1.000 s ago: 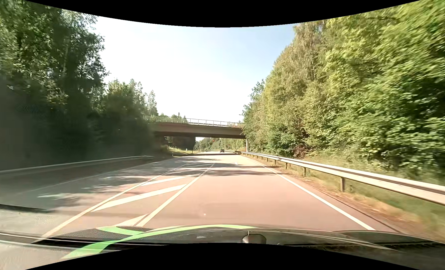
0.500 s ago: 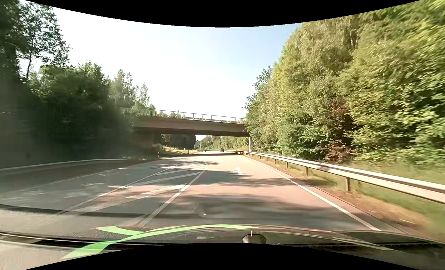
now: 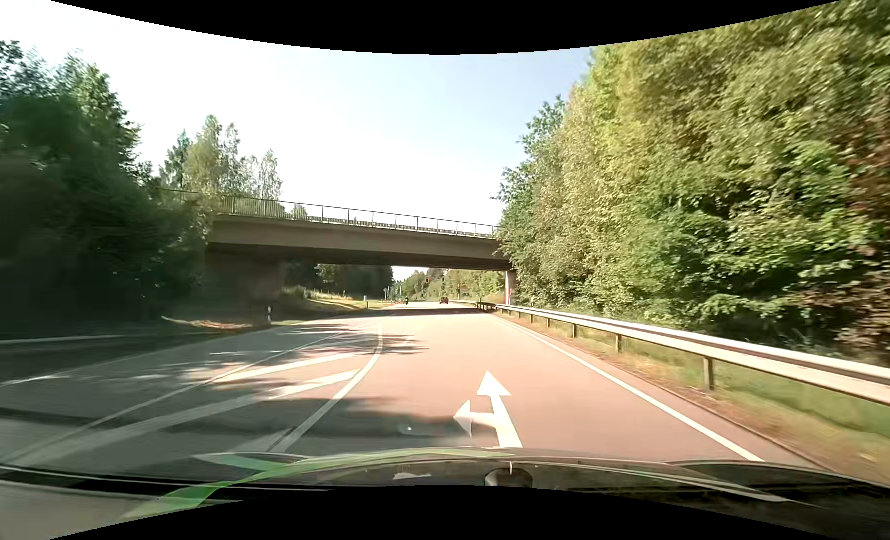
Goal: Follow the waypoints while adhering to traffic rules and regulations
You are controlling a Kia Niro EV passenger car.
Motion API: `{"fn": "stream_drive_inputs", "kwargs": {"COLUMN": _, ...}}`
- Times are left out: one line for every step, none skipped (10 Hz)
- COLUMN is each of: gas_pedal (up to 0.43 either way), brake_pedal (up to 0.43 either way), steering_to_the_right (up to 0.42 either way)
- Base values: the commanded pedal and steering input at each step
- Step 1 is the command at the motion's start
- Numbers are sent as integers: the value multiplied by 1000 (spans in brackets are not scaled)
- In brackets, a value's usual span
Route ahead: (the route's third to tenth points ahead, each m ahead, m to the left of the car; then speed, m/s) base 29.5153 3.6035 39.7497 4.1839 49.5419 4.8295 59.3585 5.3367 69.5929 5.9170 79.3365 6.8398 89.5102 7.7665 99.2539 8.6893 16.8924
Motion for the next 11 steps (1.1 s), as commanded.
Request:
{"fn": "stream_drive_inputs", "kwargs": {"gas_pedal": 280, "brake_pedal": 0, "steering_to_the_right": -7}}
{"fn": "stream_drive_inputs", "kwargs": {"gas_pedal": 280, "brake_pedal": 0, "steering_to_the_right": -7}}
{"fn": "stream_drive_inputs", "kwargs": {"gas_pedal": 280, "brake_pedal": 0, "steering_to_the_right": -7}}
{"fn": "stream_drive_inputs", "kwargs": {"gas_pedal": 280, "brake_pedal": 0, "steering_to_the_right": -9}}
{"fn": "stream_drive_inputs", "kwargs": {"gas_pedal": 287, "brake_pedal": 0, "steering_to_the_right": -10}}
{"fn": "stream_drive_inputs", "kwargs": {"gas_pedal": 311, "brake_pedal": 0, "steering_to_the_right": -11}}
{"fn": "stream_drive_inputs", "kwargs": {"gas_pedal": 311, "brake_pedal": 0, "steering_to_the_right": -11}}
{"fn": "stream_drive_inputs", "kwargs": {"gas_pedal": 311, "brake_pedal": 0, "steering_to_the_right": -11}}
{"fn": "stream_drive_inputs", "kwargs": {"gas_pedal": 311, "brake_pedal": 0, "steering_to_the_right": -11}}
{"fn": "stream_drive_inputs", "kwargs": {"gas_pedal": 311, "brake_pedal": 0, "steering_to_the_right": -11}}
{"fn": "stream_drive_inputs", "kwargs": {"gas_pedal": 311, "brake_pedal": 0, "steering_to_the_right": -11}}
